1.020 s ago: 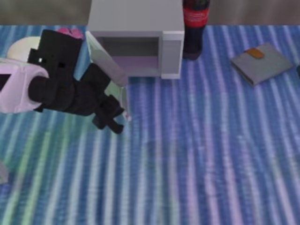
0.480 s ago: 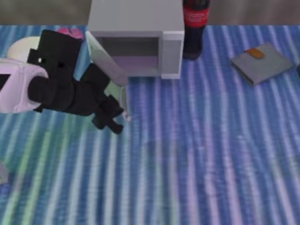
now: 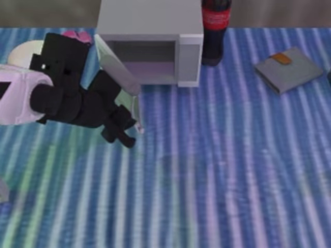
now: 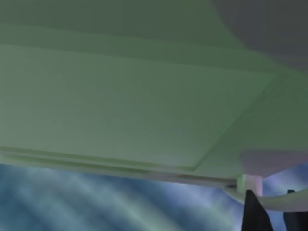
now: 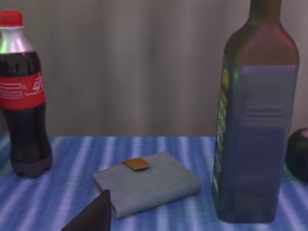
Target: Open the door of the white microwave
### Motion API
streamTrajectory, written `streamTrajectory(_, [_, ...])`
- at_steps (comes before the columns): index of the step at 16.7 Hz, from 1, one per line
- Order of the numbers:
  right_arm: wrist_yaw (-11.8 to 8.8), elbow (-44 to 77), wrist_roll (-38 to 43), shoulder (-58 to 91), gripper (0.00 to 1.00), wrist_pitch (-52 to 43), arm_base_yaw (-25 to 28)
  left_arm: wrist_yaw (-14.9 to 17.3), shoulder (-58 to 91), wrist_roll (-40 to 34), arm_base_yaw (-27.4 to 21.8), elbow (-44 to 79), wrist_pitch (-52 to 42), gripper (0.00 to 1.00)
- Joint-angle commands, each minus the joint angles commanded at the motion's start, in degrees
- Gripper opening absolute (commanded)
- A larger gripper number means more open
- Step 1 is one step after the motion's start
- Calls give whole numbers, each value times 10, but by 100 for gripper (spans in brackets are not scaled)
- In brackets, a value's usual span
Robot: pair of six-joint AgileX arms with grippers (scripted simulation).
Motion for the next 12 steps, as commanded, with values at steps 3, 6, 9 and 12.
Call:
streamTrajectory(3, [0, 0, 0, 0, 100, 0, 0, 0, 0, 0, 0, 0, 0, 0])
streamTrajectory(6, [0, 0, 0, 0, 100, 0, 0, 0, 0, 0, 0, 0, 0, 0])
streamTrajectory(9, [0, 0, 0, 0, 100, 0, 0, 4, 0, -1, -3, -2, -1, 0])
streamTrajectory(12, [0, 0, 0, 0, 100, 0, 0, 14, 0, 18, 6, -1, -10, 0])
